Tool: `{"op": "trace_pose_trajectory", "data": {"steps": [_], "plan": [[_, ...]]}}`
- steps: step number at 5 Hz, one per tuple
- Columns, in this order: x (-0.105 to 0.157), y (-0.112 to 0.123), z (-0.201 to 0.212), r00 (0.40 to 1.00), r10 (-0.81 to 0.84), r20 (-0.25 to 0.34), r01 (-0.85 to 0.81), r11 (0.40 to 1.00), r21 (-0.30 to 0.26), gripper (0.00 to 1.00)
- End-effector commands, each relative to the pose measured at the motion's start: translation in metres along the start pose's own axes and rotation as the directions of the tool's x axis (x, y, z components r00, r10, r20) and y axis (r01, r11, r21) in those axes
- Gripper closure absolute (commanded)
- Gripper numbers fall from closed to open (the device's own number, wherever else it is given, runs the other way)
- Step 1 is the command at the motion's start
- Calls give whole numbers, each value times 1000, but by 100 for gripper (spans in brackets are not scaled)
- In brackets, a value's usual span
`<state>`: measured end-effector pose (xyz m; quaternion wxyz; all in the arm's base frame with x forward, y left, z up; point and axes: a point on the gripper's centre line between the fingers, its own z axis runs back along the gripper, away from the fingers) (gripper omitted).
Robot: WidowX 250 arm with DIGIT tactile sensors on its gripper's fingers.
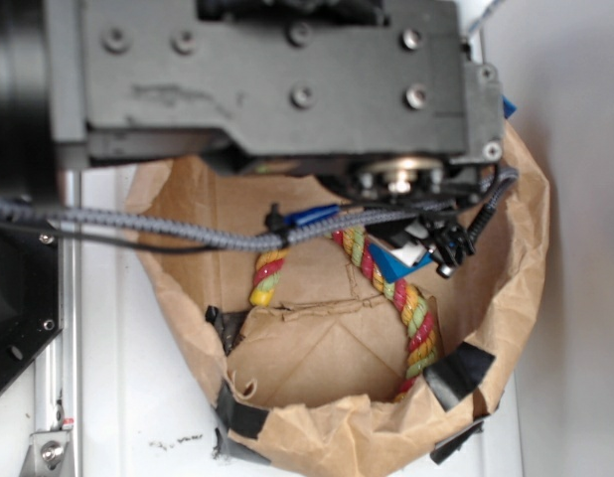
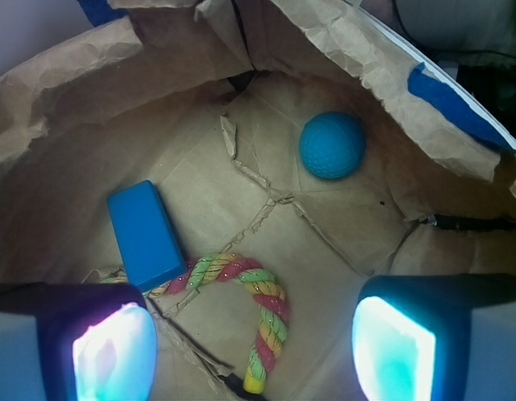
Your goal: Grab the blue ball.
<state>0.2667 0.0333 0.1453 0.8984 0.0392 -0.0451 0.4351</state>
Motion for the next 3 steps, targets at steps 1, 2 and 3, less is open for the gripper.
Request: {"op": "trace_pose_trajectory", "data": {"steps": [1,2,3], "plan": [[8,4,-47,958,283,35,-282,959,-33,0],[1,13,-58,928,363,85,-361,932,-46,0],[10,23,-67,903,419,90,-414,907,-70,0]]}}
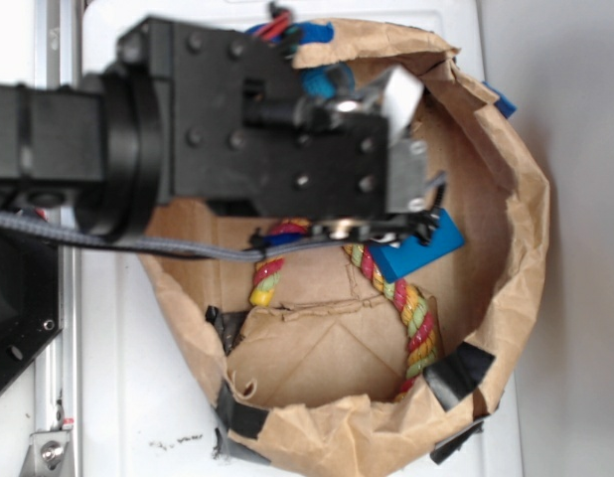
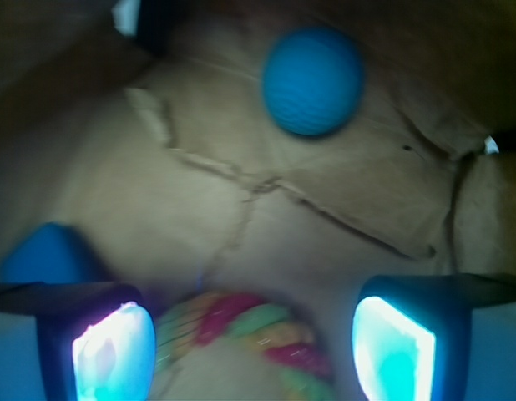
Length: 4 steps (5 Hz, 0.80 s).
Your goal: Grab the blue ball.
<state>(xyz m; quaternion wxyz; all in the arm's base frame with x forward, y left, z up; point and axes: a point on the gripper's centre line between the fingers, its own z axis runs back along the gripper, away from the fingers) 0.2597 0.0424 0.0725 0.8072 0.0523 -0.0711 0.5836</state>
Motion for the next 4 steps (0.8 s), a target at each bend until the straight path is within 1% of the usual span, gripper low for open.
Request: {"op": "trace_pose_trajectory", "data": {"steps": [1,2,3,4], "plan": [[35,6,-6,995,101,28,-100,994,-31,0],[45,-2,-2,992,119,27,-118,992,-34,0],[51,-3,-2,992,122,24,-122,992,-28,0],[50,4,-2,992,124,22,-123,992,-34,0]]}}
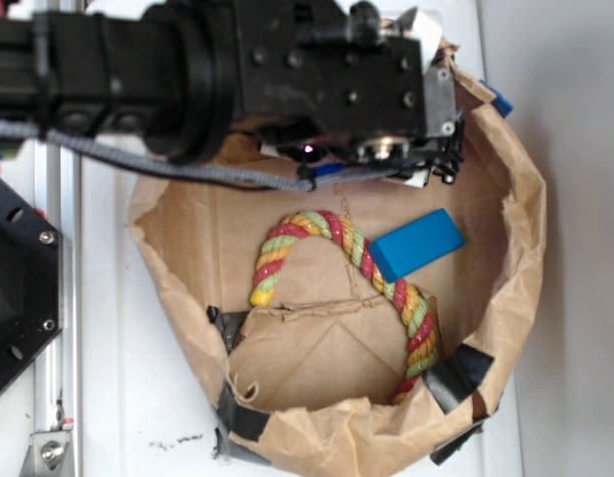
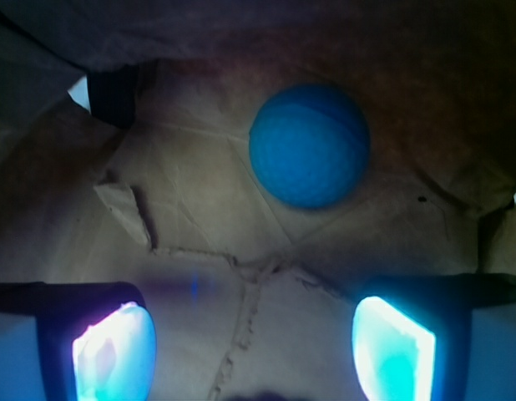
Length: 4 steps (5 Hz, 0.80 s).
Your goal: Grab the blue ball.
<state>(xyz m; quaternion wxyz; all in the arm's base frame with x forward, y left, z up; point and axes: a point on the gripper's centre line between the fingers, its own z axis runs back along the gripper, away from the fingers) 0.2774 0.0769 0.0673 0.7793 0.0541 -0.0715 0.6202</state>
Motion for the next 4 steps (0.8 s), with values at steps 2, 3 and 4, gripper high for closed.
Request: {"op": "trace_pose_trajectory", "data": {"steps": [2,3,4], "plan": [[7,17,9,999,41,35,-41,999,-13,0],[9,23,6,994,92,54,-94,995,29,0],[11,26,5,977,178,114,-182,983,29,0]]}}
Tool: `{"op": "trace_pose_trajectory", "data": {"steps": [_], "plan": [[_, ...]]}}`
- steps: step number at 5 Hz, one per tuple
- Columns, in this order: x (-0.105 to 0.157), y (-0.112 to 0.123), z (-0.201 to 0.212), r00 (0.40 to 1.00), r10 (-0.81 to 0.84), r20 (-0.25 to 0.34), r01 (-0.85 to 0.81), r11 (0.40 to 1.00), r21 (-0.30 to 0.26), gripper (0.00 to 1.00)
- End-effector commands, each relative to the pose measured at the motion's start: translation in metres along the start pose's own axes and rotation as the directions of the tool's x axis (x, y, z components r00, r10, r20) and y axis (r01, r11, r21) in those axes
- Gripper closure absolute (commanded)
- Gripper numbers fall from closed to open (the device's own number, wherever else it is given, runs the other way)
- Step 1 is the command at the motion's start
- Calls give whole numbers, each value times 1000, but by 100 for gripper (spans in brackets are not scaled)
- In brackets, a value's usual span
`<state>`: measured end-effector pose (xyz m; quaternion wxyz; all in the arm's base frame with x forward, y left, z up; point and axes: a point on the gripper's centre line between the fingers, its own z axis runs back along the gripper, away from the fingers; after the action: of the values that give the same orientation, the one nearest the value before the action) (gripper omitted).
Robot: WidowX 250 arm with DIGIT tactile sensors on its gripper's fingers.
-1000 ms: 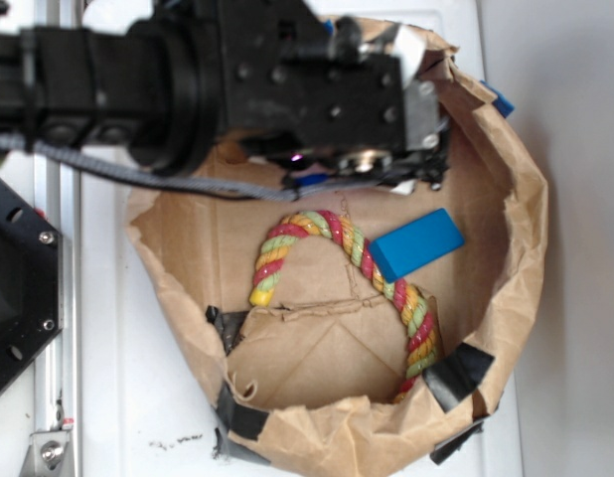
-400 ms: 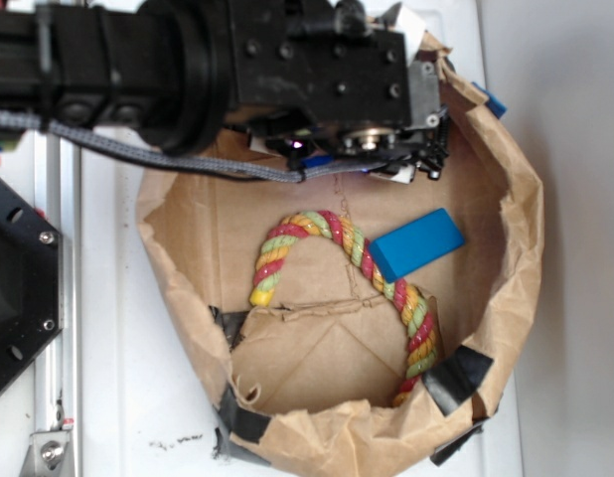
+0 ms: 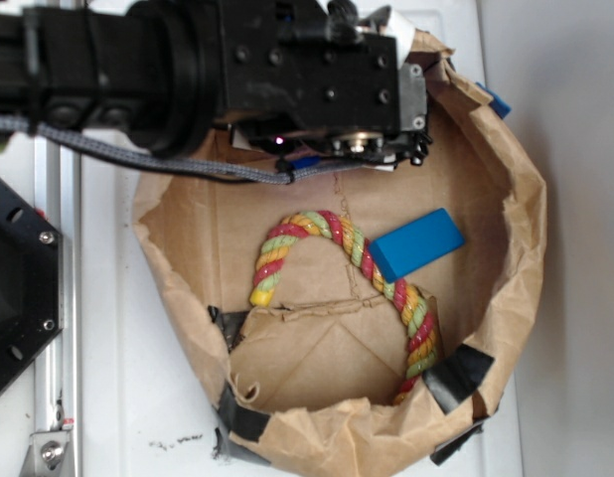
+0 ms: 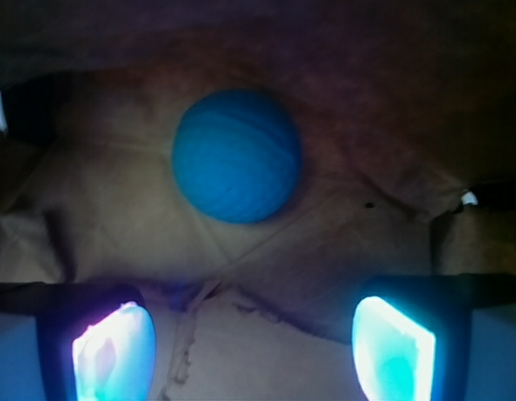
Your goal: Grab the blue ball.
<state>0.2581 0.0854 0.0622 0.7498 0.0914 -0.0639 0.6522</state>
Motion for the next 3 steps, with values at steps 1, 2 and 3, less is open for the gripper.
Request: {"op": "trace_pose_trajectory", "data": {"steps": [1,2,3], "plan": [[9,7,4,969,209,130,-208,978,-23,0],[9,9,5,972,203,120,-200,979,-33,0],[11,10,5,974,203,99,-201,979,-34,0]]}}
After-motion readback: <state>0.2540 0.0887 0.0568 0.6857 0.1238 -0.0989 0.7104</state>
